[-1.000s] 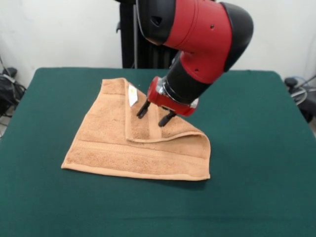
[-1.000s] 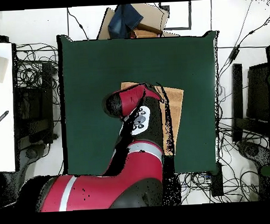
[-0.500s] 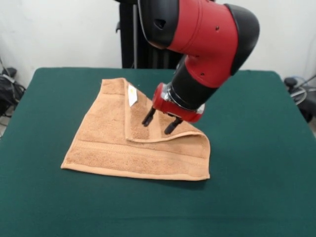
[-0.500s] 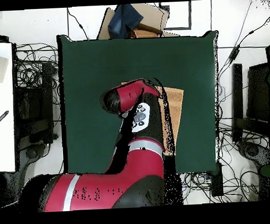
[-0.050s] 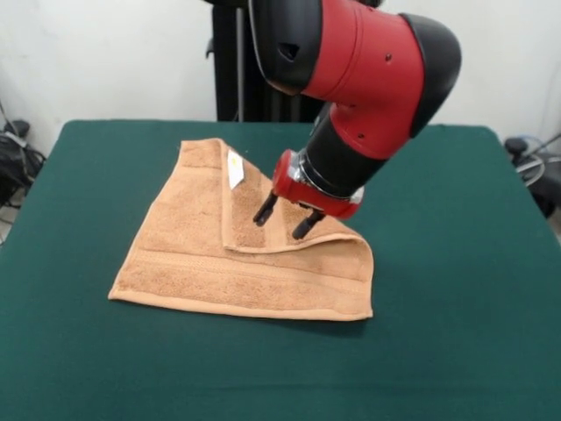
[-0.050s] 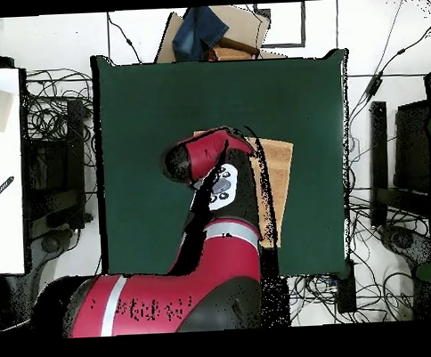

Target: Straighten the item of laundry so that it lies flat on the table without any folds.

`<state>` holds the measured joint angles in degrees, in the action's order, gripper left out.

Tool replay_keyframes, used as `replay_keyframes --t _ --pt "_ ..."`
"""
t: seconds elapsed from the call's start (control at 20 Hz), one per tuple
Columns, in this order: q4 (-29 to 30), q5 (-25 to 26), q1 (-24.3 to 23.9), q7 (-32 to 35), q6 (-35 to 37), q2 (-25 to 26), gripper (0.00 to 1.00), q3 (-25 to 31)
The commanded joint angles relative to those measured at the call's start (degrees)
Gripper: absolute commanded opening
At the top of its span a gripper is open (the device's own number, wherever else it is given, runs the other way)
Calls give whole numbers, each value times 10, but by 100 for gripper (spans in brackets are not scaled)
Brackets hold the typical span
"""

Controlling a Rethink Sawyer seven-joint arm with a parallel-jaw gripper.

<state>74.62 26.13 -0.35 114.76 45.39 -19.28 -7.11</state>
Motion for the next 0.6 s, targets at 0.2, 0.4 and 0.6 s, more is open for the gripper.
replay_keyframes --t 0.2,0.4,0.6 --pt "37 32 -1 -18 -64 42 100 52" --pt "55 27 10 -14 -53 19 100 43" --pt "73 21 22 -9 -34 -7 100 36"
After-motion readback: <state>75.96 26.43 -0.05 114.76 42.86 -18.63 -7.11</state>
